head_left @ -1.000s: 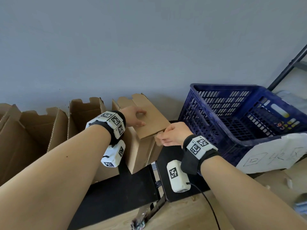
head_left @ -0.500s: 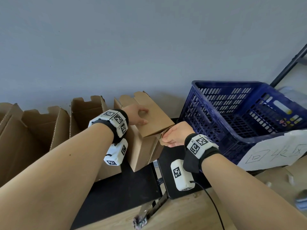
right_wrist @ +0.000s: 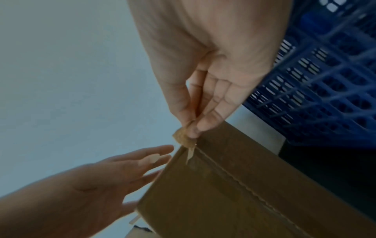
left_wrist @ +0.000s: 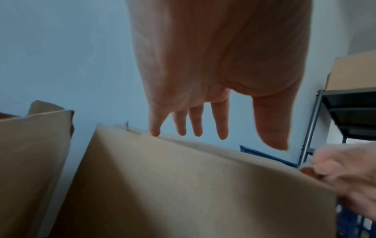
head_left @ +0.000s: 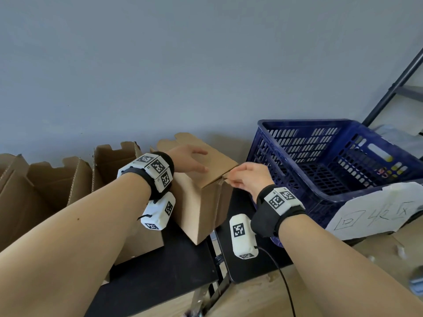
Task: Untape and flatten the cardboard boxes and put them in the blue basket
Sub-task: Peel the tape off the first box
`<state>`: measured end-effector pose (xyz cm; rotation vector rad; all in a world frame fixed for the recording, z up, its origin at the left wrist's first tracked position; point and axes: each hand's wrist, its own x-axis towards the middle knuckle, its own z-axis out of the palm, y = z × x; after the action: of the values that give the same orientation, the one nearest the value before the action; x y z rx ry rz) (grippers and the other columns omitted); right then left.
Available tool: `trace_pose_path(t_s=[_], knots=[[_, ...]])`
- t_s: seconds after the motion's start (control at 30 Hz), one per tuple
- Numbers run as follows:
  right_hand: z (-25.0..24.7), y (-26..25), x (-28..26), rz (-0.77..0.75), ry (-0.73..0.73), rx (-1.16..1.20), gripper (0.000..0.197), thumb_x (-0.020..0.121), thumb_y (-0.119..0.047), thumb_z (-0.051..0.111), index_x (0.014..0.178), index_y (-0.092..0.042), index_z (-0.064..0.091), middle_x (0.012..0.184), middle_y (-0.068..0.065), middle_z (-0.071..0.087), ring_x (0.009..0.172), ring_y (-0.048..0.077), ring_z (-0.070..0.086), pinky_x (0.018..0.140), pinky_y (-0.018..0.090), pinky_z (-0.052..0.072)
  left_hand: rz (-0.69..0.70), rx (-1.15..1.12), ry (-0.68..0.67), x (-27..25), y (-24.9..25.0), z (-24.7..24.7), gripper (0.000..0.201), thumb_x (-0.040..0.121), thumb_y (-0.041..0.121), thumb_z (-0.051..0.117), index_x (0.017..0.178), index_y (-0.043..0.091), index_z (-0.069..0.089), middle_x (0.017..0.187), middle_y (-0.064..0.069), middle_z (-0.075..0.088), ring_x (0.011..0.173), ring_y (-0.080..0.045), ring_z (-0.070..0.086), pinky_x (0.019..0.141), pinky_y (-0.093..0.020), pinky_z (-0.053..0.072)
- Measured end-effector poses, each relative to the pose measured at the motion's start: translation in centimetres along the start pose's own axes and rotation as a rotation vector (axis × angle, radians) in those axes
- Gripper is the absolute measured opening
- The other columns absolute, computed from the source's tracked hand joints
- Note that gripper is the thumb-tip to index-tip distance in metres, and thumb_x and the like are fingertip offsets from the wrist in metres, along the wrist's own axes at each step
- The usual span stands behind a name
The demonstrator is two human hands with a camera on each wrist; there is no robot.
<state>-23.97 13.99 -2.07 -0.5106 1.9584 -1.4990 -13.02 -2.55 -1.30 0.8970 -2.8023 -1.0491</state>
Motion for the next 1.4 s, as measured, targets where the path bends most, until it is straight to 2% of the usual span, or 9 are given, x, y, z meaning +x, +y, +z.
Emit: trace_pose_path(t_s=[0.1, 0.27, 0.4, 0.5, 0.67, 0.83, 0.97, 1.13, 1.4], knots=[[-0.6, -2.3, 0.3, -0.189, 0.064, -0.106, 0.017, 0.071, 0.010, 0.074, 0.066, -0.004, 0.065, 0.081, 0.023, 0.070, 0.078, 0.035, 0.070, 0.078, 0.039, 0.058, 0.041, 0.040, -0.017, -0.3, 1.5, -1.0, 0.093, 0.054, 0.058, 0.078, 0.137, 0.046, 0.038, 0.145, 0.018, 0.037, 0.138, -0.011, 0.032, 0.115, -0.033, 0.023], [-0.5, -6.8, 0.0, -0.349, -0.038, -0.029, 0.017, 0.076, 0.012, 0.069, 0.073, -0.003, 0.062, 0.074, 0.014, 0.069, 0.059, 0.015, 0.068, 0.065, 0.025, 0.057, 0.153, 0.008, -0.037, -1.0, 4.7, -3.4, 0.120, 0.061, 0.042, 0.085, 0.150, 0.039, 0.004, 0.158, 0.010, -0.002, 0.145, -0.013, 0.013, 0.118, -0.038, 0.018], [-0.1, -9.4, -0.6, -0.409, -0.160, -0.052, 0.020, 0.078, 0.013, 0.067, 0.073, -0.007, 0.065, 0.072, 0.013, 0.067, 0.059, 0.014, 0.067, 0.063, 0.021, 0.055, 0.185, -0.049, -0.021, -1.9, 6.3, -5.6, 0.122, 0.059, 0.040, 0.086, 0.148, 0.044, 0.002, 0.157, 0.015, -0.010, 0.146, -0.013, 0.009, 0.118, -0.037, 0.016], [-0.1, -9.7, -0.7, -0.449, -0.166, -0.153, 0.021, 0.078, 0.013, 0.067, 0.071, -0.007, 0.064, 0.067, 0.007, 0.067, 0.056, 0.008, 0.067, 0.060, 0.016, 0.053, 0.193, -0.015, -0.061, -2.7, 6.5, -5.7, 0.111, 0.061, 0.041, 0.084, 0.147, 0.043, 0.015, 0.157, 0.018, 0.000, 0.144, -0.008, 0.009, 0.114, -0.032, 0.014], [0.4, -7.2, 0.3, -0.286, -0.075, -0.255, 0.021, 0.075, 0.007, 0.071, 0.069, -0.013, 0.070, 0.070, 0.005, 0.069, 0.062, 0.012, 0.066, 0.066, 0.021, 0.054, 0.124, 0.000, -0.008, -2.8, 5.0, -2.4, 0.071, 0.067, 0.037, 0.083, 0.127, 0.026, 0.049, 0.126, 0.007, 0.049, 0.116, -0.012, 0.047, 0.093, -0.024, 0.035], [1.7, -5.1, 0.4, -0.086, -0.041, -0.103, 0.022, 0.075, 0.013, 0.068, 0.067, -0.008, 0.070, 0.073, 0.010, 0.069, 0.070, 0.022, 0.068, 0.075, 0.029, 0.058, 0.051, -0.080, 0.046, -2.6, 3.0, -1.0, 0.058, 0.065, 0.036, 0.083, 0.113, 0.029, 0.051, 0.115, 0.003, 0.053, 0.104, -0.015, 0.052, 0.085, -0.027, 0.041], [2.4, -4.7, 0.3, 0.023, -0.063, 0.025, 0.023, 0.078, 0.018, 0.060, 0.071, -0.003, 0.067, 0.074, 0.013, 0.067, 0.067, 0.021, 0.067, 0.067, 0.026, 0.057, 0.036, -0.105, 0.058, -2.8, 2.5, -1.2, 0.052, 0.066, 0.031, 0.083, 0.106, 0.028, 0.051, 0.114, 0.000, 0.054, 0.102, -0.017, 0.053, 0.083, -0.029, 0.043], [2.3, -4.2, 0.3, 0.103, -0.094, 0.123, 0.022, 0.081, 0.017, 0.057, 0.076, -0.003, 0.064, 0.072, 0.011, 0.066, 0.062, 0.016, 0.065, 0.053, 0.019, 0.055, 0.015, -0.161, 0.065, -3.0, 1.8, -0.9, 0.047, 0.063, 0.027, 0.085, 0.100, 0.023, 0.056, 0.104, -0.003, 0.059, 0.097, -0.019, 0.055, 0.081, -0.031, 0.044], [1.7, -3.1, 0.9, 0.162, -0.103, 0.123, 0.020, 0.081, 0.015, 0.060, 0.075, -0.003, 0.063, 0.074, 0.011, 0.066, 0.068, 0.017, 0.065, 0.062, 0.023, 0.054, -0.022, -0.215, 0.066, -3.1, 0.8, -1.3, 0.035, 0.066, 0.022, 0.083, 0.087, 0.026, 0.055, 0.097, -0.002, 0.059, 0.092, -0.017, 0.054, 0.075, -0.028, 0.040]])
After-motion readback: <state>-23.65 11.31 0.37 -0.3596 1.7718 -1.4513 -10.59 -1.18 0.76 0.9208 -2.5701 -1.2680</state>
